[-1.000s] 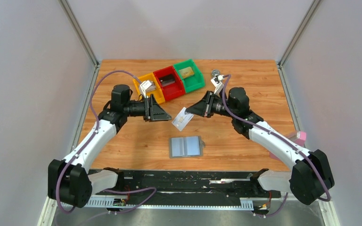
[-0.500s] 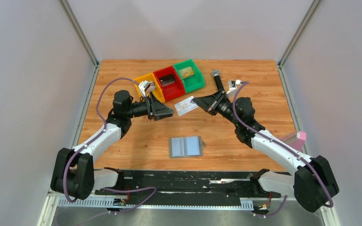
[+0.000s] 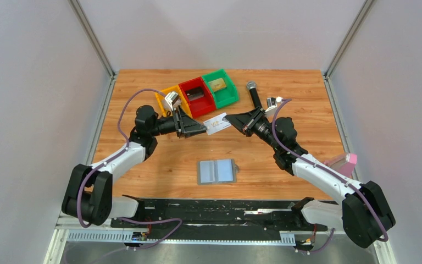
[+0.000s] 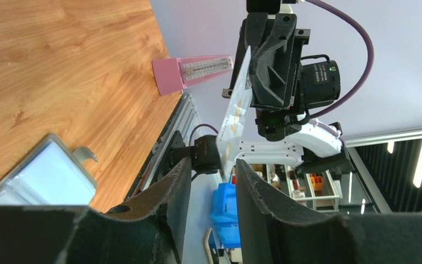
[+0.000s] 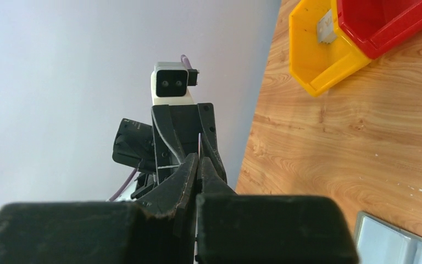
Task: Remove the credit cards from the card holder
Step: Place the credit card in the storage box.
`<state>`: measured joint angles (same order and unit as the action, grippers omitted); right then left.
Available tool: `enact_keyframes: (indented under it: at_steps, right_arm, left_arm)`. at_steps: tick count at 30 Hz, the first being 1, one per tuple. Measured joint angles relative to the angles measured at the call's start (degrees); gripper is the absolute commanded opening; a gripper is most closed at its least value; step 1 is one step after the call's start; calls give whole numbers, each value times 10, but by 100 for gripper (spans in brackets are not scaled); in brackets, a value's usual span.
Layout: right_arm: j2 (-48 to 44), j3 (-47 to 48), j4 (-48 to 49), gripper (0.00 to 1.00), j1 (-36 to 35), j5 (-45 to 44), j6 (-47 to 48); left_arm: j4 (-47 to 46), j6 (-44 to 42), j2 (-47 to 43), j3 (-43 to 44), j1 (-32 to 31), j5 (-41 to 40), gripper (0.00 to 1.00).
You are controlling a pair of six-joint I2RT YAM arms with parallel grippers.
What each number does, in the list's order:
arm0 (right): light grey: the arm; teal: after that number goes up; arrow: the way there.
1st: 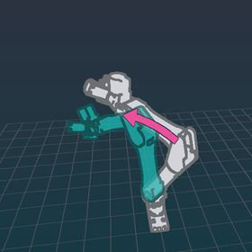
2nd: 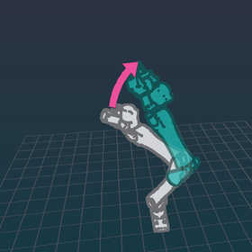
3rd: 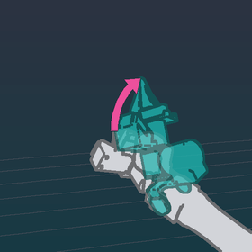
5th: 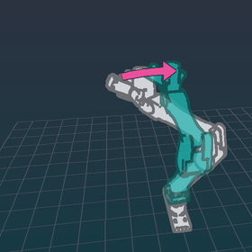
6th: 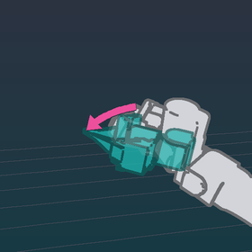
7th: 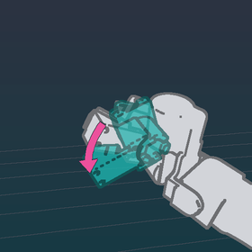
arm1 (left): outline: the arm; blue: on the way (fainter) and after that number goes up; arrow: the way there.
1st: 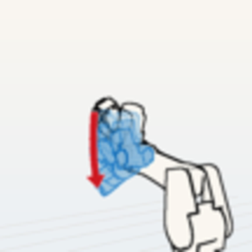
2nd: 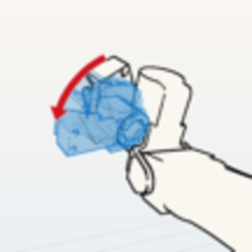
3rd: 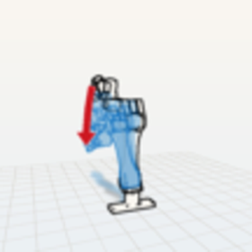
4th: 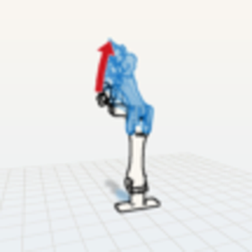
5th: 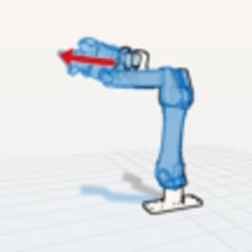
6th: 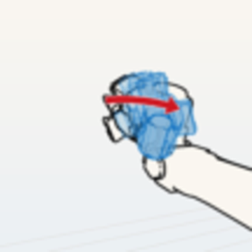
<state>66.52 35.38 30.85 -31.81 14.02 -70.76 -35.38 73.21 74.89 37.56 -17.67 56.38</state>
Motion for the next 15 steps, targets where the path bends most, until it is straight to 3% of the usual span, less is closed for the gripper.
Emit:
enact_keyframes:
  at_steps: [9,12,15]
  right_arm:
    - [0,-3,8,0,0,0,-7]
    - [0,-7,10,1,0,0,-7]
    - [0,-9,11,5,0,-2,-7]
  left_arm:
    - [-30,20,21,7,-7,-3,13]
    - [-37,26,22,12,-7,-4,0]
    - [-45,30,24,15,-7,-4,0]
